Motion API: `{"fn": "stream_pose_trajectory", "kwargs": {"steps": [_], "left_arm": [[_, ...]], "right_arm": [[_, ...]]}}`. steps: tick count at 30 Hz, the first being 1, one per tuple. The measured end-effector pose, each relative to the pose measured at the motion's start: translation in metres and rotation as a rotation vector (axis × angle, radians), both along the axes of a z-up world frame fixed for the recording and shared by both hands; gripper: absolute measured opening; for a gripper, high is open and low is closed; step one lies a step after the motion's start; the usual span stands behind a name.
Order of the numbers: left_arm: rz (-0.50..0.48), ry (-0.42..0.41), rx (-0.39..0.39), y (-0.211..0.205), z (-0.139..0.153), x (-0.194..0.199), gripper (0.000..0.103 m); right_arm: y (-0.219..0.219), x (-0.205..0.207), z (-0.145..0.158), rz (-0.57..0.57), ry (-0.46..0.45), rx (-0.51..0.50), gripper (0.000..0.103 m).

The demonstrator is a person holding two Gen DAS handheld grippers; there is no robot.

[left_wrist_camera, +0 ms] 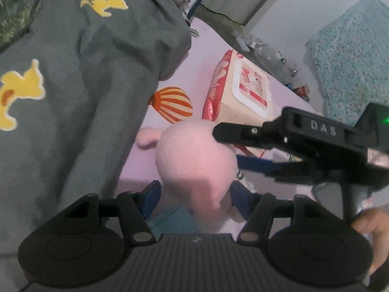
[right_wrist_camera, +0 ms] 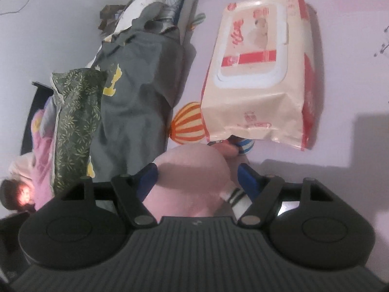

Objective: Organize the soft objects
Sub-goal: 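Reach the right tool to the pink plush toy and grasp it, then carry the pink plush toy into the cardboard box and release it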

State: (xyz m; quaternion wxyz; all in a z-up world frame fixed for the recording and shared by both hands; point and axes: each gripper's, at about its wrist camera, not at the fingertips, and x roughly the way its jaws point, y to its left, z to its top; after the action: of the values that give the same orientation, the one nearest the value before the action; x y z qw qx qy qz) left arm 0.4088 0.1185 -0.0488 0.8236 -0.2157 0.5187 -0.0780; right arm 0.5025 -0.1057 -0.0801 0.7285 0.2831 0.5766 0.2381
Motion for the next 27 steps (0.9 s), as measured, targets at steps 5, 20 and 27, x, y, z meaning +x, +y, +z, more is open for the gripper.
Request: {"fn": "stream_pose_trajectory", "kwargs": {"steps": [5, 20, 27], "left_arm": [[0.024, -0.004, -0.027, -0.003, -0.004, 0.008, 0.063], [-0.032, -0.128, 0.005, -0.033, 0.067, -0.040, 0.062], [-0.142, -0.257, -0.001, -0.094, 0.129, -0.095, 0.062]], "right_arm": [[-0.003, 0.004, -0.011, -0.018, 0.045, 0.069, 0.071], [-0.033, -0.034, 0.051, -0.027, -0.007, 0.141, 0.063], [-0.104, -0.099, 0.121, -0.090, -0.119, 0.203, 0.063]]}}
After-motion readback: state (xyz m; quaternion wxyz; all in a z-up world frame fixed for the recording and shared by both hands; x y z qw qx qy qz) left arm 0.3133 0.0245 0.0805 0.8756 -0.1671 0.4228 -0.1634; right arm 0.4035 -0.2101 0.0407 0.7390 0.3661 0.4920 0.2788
